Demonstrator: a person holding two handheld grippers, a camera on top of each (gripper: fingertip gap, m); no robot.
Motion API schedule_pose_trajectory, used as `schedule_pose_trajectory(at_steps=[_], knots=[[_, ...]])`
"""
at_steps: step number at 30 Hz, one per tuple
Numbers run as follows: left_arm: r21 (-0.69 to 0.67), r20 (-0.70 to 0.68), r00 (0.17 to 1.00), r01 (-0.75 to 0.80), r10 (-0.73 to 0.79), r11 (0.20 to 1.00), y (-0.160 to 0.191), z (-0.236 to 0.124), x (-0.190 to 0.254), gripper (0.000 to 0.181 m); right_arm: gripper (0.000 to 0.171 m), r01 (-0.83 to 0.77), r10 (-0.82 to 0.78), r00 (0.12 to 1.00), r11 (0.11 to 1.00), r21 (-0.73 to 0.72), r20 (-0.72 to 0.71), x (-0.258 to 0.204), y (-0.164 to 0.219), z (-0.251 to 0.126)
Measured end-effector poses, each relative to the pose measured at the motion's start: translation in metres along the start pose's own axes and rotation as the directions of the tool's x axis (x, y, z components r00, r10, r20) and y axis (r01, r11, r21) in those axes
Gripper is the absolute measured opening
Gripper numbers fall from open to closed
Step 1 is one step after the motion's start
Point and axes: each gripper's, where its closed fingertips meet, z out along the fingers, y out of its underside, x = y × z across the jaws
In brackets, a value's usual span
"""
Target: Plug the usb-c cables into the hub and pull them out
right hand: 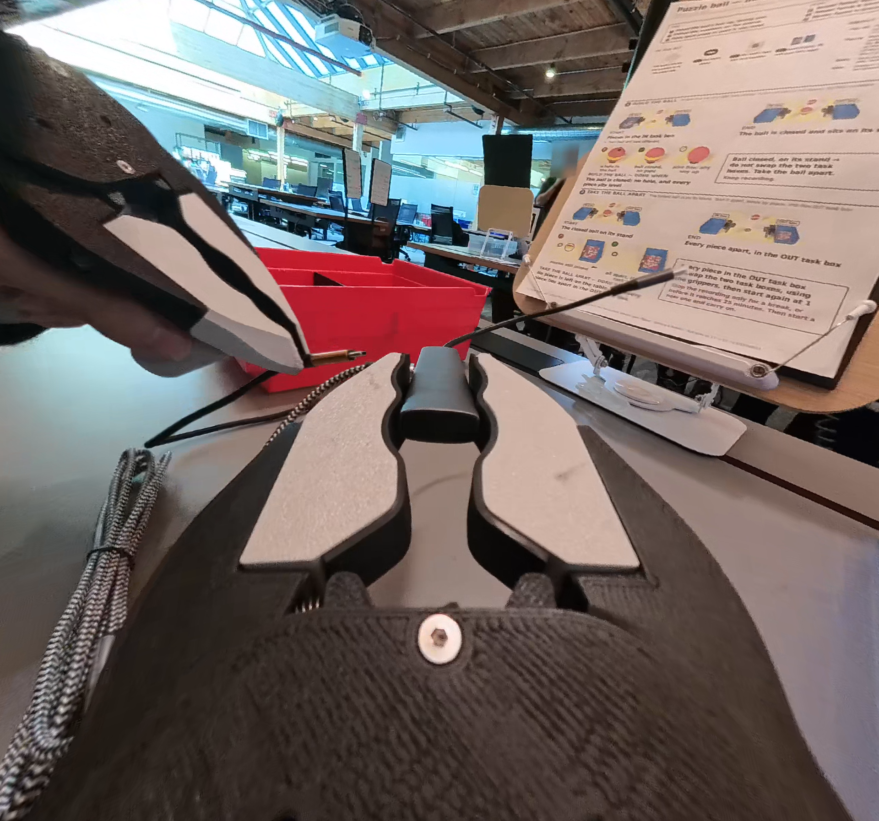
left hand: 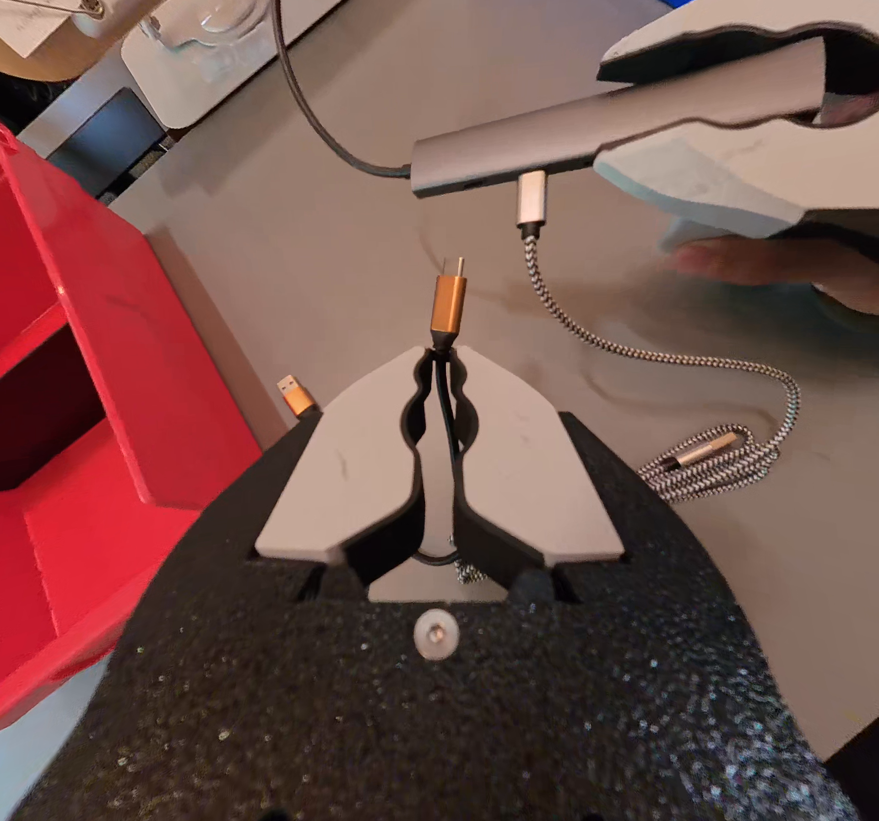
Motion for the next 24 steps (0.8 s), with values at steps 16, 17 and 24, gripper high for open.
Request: schedule_pose_trajectory(at_steps=[16,17,24], knots=[[0.025,0.018,1.000,0.004,-0.005,1.000,0.000,0.010,-0.002,0.007,0.024,0.086,-0.084,0.995,0.995,-0.040,0.052,-0.023,0.005,0.009],[0.027,0.021,1.000,0.003,-0.003,1.000,0.000,0.010,-0.002,0.007,0.024,0.083,-0.081,0.995,0.996,-0.041,0.052,-0.023,0.005,0.009],[0.054,0.013,1.000,0.019,-0.019,0.998,-0.003,0.014,0.002,0.006,0.025,0.072,-0.069,0.996,0.996,-0.059,0.060,-0.023,0.007,0.010]])
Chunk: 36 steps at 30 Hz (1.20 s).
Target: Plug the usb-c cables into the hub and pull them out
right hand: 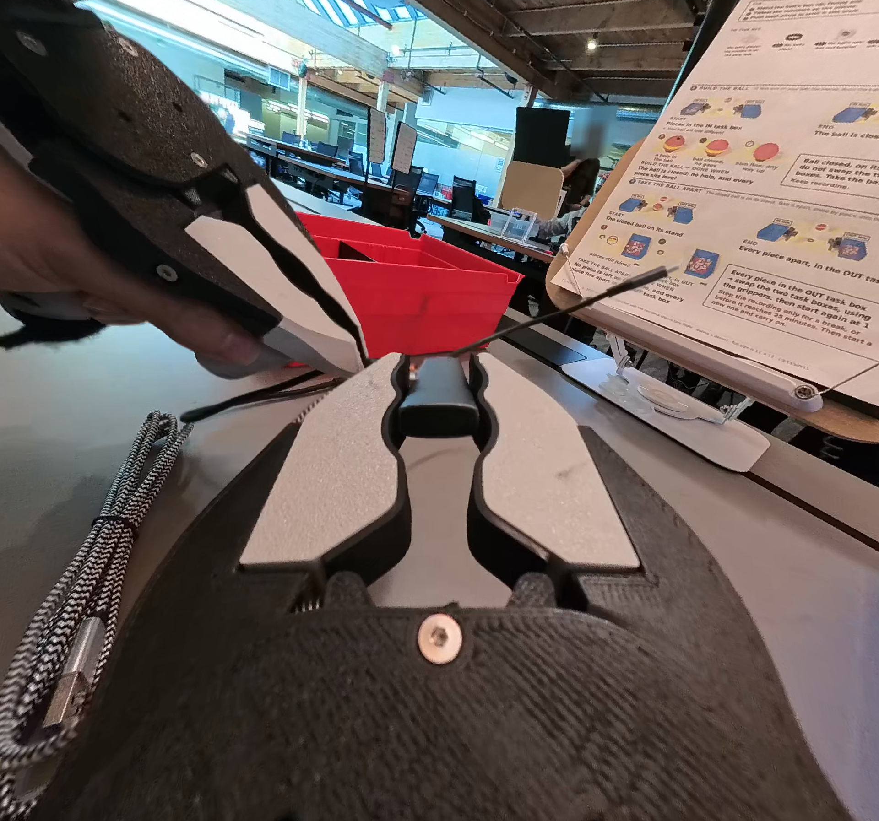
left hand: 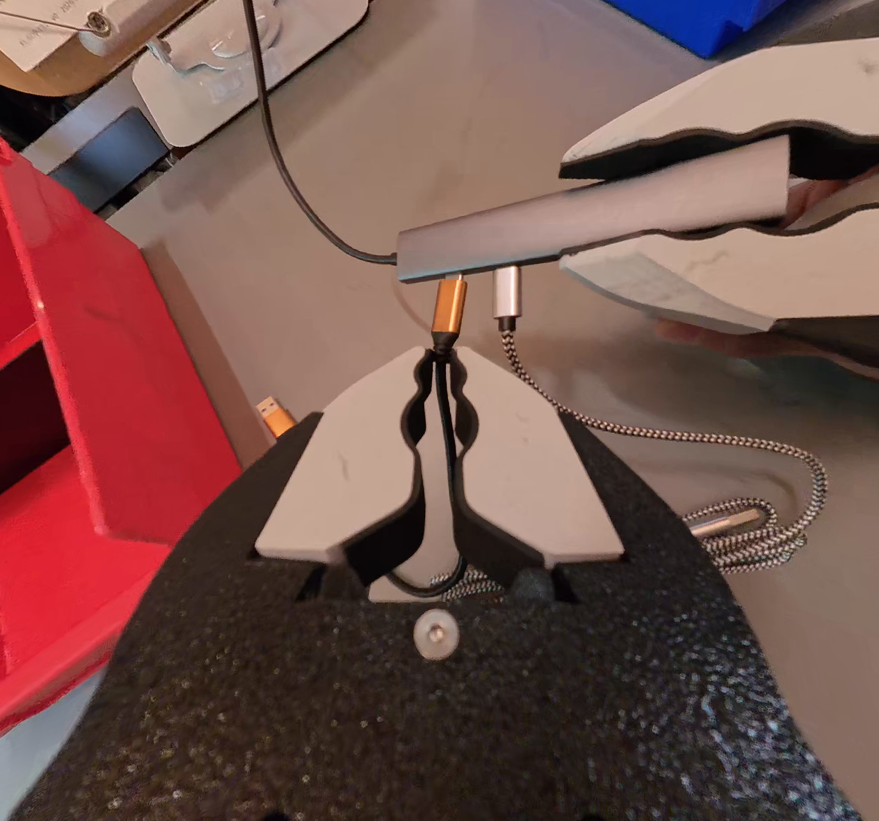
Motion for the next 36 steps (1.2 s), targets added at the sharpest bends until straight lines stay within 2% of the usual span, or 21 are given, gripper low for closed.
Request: schedule_pose_trajectory(at_steps=[6,10,13,17,20,22,27,31,36], knots=[[0.117,0.022,0.998,0.057,-0.060,0.991,-0.011,0.002,-0.003,0.006,0.026,-0.072,0.072,0.997,0.997,-0.007,0.003,0.007,0.002,0.001],[0.191,-0.040,0.993,0.115,-0.109,0.975,-0.018,0.005,0.000,0.006,0.027,-0.113,0.113,0.994,0.994,0.006,-0.004,0.012,0.000,-0.001],[0.218,-0.130,0.973,0.214,-0.189,0.952,-0.016,0.016,0.010,0.006,0.028,-0.122,0.122,0.992,0.992,0.014,-0.010,0.014,0.000,-0.001],[0.322,-0.258,0.914,0.388,-0.314,0.864,-0.028,0.012,0.010,0.006,0.028,-0.184,0.186,0.982,0.982,0.046,-0.026,0.023,-0.002,-0.005],[0.405,-0.366,0.856,0.501,-0.366,0.765,-0.043,0.000,0.006,0.006,0.027,-0.235,0.237,0.971,0.970,0.068,-0.016,0.028,-0.004,-0.008],[0.388,-0.389,0.844,0.513,-0.368,0.766,-0.042,0.003,0.009,0.006,0.027,-0.257,0.258,0.966,0.963,0.077,-0.012,0.030,-0.004,-0.009],[0.444,-0.458,0.810,0.565,-0.366,0.695,-0.051,-0.003,0.012,0.007,0.026,-0.286,0.288,0.957,0.952,0.106,-0.008,0.034,-0.006,-0.012],[0.438,-0.448,0.820,0.549,-0.357,0.712,-0.050,0.004,0.018,0.008,0.025,-0.349,0.354,0.935,0.924,0.153,0.000,0.043,-0.009,-0.017],[0.438,-0.379,0.856,0.501,-0.351,0.747,-0.049,0.008,0.021,0.011,0.024,-0.342,0.348,0.937,0.924,0.170,-0.011,0.044,-0.010,-0.019]])
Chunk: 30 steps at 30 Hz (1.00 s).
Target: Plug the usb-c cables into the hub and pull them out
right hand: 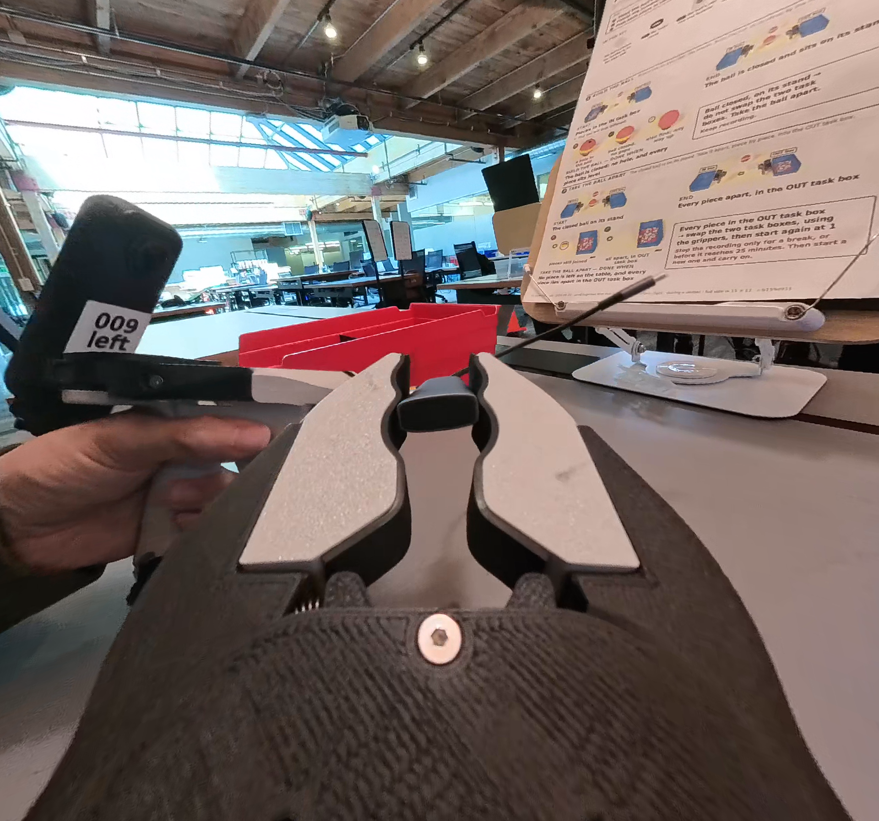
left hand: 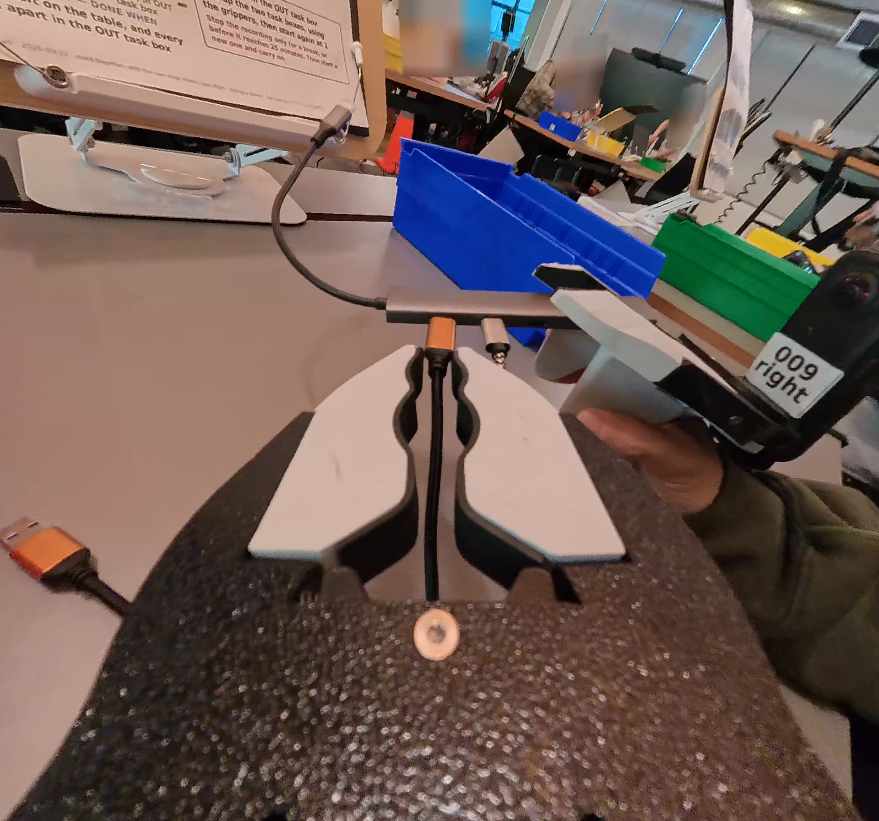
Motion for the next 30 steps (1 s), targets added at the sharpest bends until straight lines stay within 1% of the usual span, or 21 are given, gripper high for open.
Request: schedule_pose_trajectory(at_steps=[4,7,10,11,14,17,20,23,25,27,28,30], knots=[[-0.049,0.053,0.997,-0.050,0.052,0.998,0.006,0.002,-0.001,0.015,0.024,0.001,-0.001,1.000,1.000,0.014,-0.006,0.001,-0.002,-0.001],[-0.086,0.058,0.995,-0.072,0.078,0.994,0.011,0.004,0.003,0.011,0.024,-0.001,0.001,1.000,1.000,0.021,-0.009,0.001,-0.002,-0.002],[-0.103,0.062,0.996,-0.057,0.063,0.993,0.015,0.006,0.004,0.010,0.025,-0.009,0.009,1.000,1.000,0.024,-0.007,0.002,-0.003,-0.002],[-0.089,0.068,0.996,-0.048,0.054,0.995,0.013,0.005,0.003,0.009,0.025,-0.009,0.009,1.000,1.000,0.023,-0.007,0.002,-0.003,-0.002],[0.025,0.107,0.993,-0.061,0.058,0.998,-0.003,-0.001,-0.001,0.007,0.025,0.021,-0.021,1.000,1.000,-0.007,-0.005,-0.002,0.001,0.001],[0.067,0.116,0.985,-0.136,0.128,0.988,-0.012,-0.005,0.000,0.007,0.025,0.045,-0.045,0.999,0.999,-0.014,-0.001,-0.004,0.002,0.002],[0.144,0.107,0.976,-0.205,0.191,0.968,-0.023,-0.009,0.007,0.005,0.025,0.051,-0.050,0.999,0.999,-0.010,0.020,-0.007,0.002,0.002],[0.151,0.105,0.970,-0.235,0.221,0.960,-0.024,-0.010,0.008,0.004,0.025,0.049,-0.048,0.999,0.999,-0.010,0.025,-0.008,0.002,0.002],[0.145,0.079,0.978,-0.203,0.194,0.968,-0.022,-0.009,0.007,0.004,0.024,0.047,-0.047,0.999,0.999,-0.015,0.018,-0.007,0.002,0.002],[0.139,0.037,0.992,-0.128,0.124,0.982,-0.023,-0.011,0.005,0.004,0.024,0.039,-0.038,0.999,0.999,-0.012,0.025,-0.007,0.002,0.002],[0.137,0.010,0.998,-0.067,0.066,0.988,-0.024,-0.012,0.004,0.006,0.024,0.027,-0.026,0.999,1.000,-0.004,0.034,-0.007,0.001,0.001],[0.102,-0.059,0.993,0.110,-0.104,0.989,-0.023,-0.012,-0.001,0.021,0.024,0.020,-0.020,0.998,1.000,0.014,0.057,-0.009,-0.001,-0.001]])
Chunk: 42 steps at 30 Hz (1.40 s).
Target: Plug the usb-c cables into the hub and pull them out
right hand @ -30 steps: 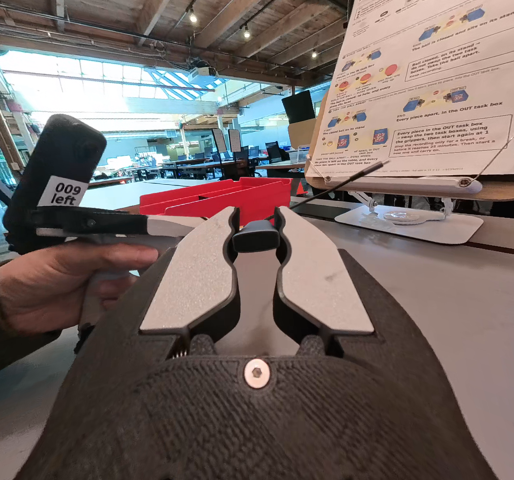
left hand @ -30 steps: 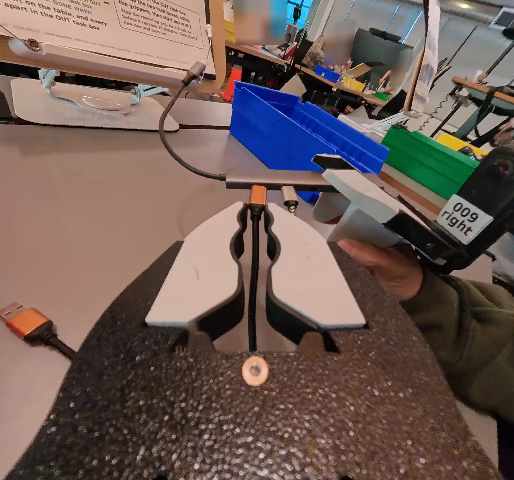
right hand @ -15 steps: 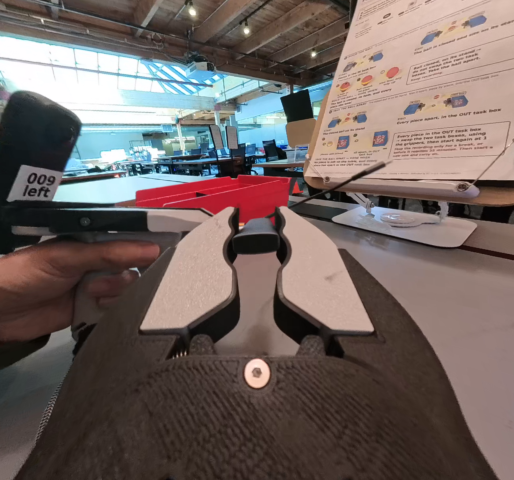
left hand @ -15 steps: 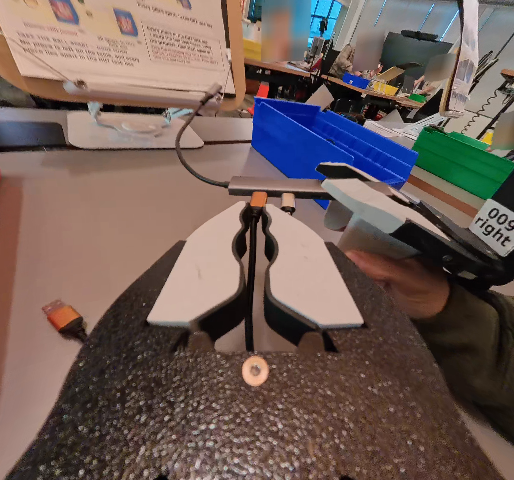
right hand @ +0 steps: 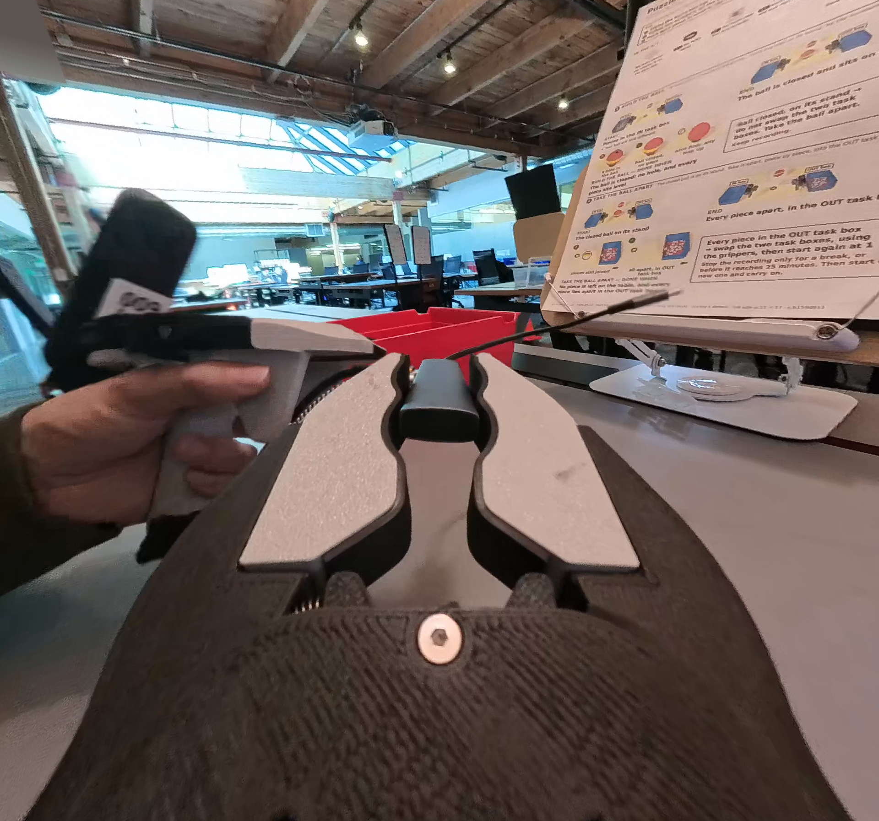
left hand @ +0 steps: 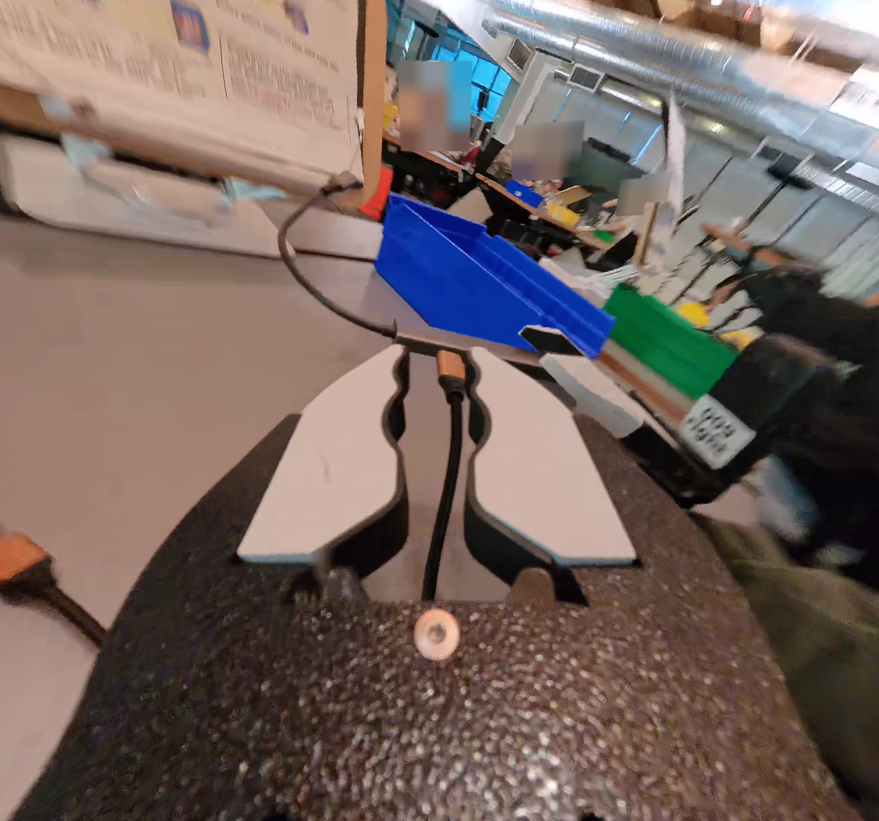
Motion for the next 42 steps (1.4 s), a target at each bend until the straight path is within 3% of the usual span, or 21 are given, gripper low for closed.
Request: schedule_pose_trajectory(at_steps=[2,5,8,10,15,21,24,30,42], knots=[[-0.055,-0.075,0.978,0.193,-0.197,0.980,0.003,-0.001,-0.002,0.037,0.024,0.008,-0.008,0.999,1.000,0.001,0.032,-0.006,0.000,0.000],[-0.163,-0.166,0.854,0.469,-0.493,0.868,0.009,-0.004,-0.003,0.049,0.024,0.003,-0.007,0.990,0.999,0.034,0.141,-0.024,-0.005,0.001],[-0.266,-0.253,0.709,0.603,-0.658,0.752,0.009,-0.010,0.005,0.036,0.024,0.065,-0.075,0.975,0.996,0.053,0.210,-0.039,-0.007,0.000],[-0.277,-0.245,0.730,0.578,-0.638,0.768,0.012,-0.012,0.002,0.019,0.024,0.100,-0.108,0.970,0.994,0.044,0.218,-0.042,-0.004,0.000],[-0.211,-0.280,0.771,0.533,-0.573,0.820,-0.001,-0.018,-0.001,0.014,0.025,0.193,-0.180,0.963,0.980,-0.045,0.202,-0.042,0.012,0.004],[-0.210,-0.237,0.783,0.537,-0.576,0.817,0.000,-0.017,-0.002,0.009,0.032,0.265,-0.239,0.953,0.956,-0.128,0.184,-0.045,0.025,0.012],[-0.193,-0.234,0.760,0.574,-0.606,0.795,0.001,-0.014,-0.004,0.009,0.028,0.307,-0.278,0.946,0.932,-0.192,0.164,-0.043,0.034,0.015],[-0.151,-0.254,0.702,0.650,-0.665,0.745,-0.007,-0.016,-0.007,0.009,0.035,0.293,-0.266,0.952,0.936,-0.194,0.152,-0.041,0.033,0.015],[-0.151,-0.281,0.597,0.745,-0.751,0.649,-0.003,-0.012,-0.011,0.009,0.026,0.301,-0.281,0.952,0.932,-0.200,0.123,-0.038,0.033,0.015]])
